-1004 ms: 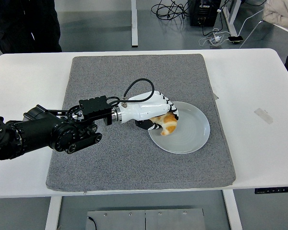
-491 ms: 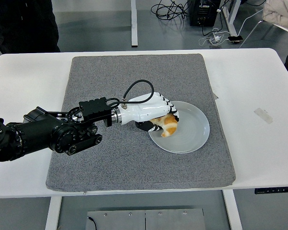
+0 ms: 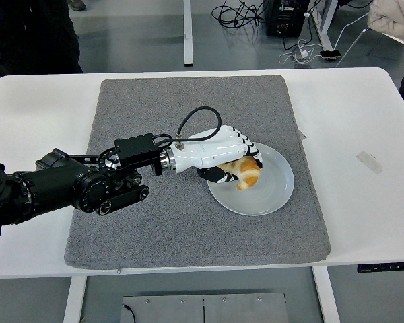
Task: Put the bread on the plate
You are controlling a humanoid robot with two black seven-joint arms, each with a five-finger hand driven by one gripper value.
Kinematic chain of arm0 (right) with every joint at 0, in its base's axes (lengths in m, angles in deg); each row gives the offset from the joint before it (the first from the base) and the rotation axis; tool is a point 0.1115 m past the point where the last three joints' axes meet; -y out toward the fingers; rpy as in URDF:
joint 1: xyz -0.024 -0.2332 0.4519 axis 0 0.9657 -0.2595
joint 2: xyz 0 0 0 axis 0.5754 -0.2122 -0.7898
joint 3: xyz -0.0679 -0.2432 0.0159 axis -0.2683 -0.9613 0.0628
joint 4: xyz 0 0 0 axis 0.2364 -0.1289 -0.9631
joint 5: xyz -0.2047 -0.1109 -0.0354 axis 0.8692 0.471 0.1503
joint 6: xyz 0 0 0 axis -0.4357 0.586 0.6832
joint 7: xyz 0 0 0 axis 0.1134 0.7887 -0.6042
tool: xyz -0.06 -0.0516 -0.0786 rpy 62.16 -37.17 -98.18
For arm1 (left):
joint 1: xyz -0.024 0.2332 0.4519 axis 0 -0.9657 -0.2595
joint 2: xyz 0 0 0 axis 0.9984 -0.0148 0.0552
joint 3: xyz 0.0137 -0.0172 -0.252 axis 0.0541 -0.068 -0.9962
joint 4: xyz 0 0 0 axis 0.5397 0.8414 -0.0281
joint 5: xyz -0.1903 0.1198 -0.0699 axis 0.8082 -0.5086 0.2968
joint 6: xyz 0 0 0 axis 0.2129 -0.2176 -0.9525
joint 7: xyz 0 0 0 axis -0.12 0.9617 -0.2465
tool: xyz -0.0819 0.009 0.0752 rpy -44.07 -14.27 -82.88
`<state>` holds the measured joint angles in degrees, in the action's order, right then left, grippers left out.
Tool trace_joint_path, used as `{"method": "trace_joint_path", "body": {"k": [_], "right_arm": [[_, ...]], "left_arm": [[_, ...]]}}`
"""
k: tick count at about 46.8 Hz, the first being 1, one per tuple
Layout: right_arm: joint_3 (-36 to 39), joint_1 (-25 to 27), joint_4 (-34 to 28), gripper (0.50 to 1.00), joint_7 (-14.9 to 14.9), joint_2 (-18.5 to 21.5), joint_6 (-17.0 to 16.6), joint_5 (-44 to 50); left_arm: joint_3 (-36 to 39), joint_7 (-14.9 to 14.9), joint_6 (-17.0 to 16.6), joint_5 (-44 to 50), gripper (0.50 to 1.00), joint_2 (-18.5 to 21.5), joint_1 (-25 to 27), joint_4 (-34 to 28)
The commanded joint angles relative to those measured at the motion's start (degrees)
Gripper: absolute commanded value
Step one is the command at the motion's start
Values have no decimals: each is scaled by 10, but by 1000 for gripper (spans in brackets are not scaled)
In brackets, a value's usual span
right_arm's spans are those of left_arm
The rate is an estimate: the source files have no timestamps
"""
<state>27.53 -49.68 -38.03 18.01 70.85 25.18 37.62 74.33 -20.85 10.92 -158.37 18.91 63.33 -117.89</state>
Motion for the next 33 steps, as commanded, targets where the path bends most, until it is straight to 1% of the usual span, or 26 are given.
{"method": "trace_joint_path", "body": {"k": [1,4,6,8,14,24,29,33], "right_arm": [[0,0,0,1000,0,0,0,0],[0,0,-1,1000,0,0,0,0],[0,0,0,1000,0,0,0,0],[0,0,0,1000,0,0,0,0],[0,0,0,1000,0,0,0,0],[0,0,-1,1000,0,0,0,0],[0,0,0,1000,0,0,0,0],[0,0,0,1000,0,0,0,0]], "left_arm": [[-3,0,0,10,883,0,0,0],[-3,0,0,10,942,0,0,0],[-3,0,0,10,960,0,-1,-1],[-3,0,0,10,966,0,-1,-1],[-3,0,1,10,971,0,-2,-4],[-10,1,1,17,971,0,2,-38],[-45,2,2,46,971,0,2,-51],[-73,12,3,80,971,0,3,-52]]}}
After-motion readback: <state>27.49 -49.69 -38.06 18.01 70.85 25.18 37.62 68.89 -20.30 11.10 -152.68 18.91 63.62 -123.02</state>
